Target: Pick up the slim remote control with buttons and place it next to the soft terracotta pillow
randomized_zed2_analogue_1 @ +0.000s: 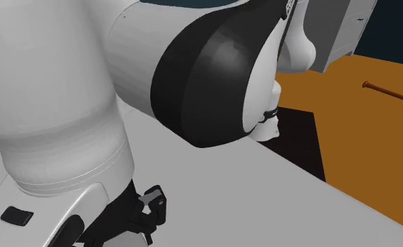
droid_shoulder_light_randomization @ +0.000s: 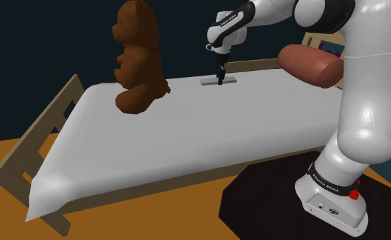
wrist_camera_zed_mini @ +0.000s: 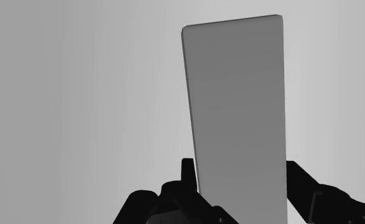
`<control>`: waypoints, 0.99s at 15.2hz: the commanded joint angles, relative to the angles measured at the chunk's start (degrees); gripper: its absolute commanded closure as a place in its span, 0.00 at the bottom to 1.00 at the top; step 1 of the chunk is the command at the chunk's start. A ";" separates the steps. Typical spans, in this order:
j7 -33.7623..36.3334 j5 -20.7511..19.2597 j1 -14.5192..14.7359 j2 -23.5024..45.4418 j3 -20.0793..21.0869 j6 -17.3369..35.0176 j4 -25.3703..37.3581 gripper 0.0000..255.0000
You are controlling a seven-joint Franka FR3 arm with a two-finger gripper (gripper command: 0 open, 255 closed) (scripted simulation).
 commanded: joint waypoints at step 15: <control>0.99 -1.47 0.21 -3.49 -0.61 -10.84 7.51 1.00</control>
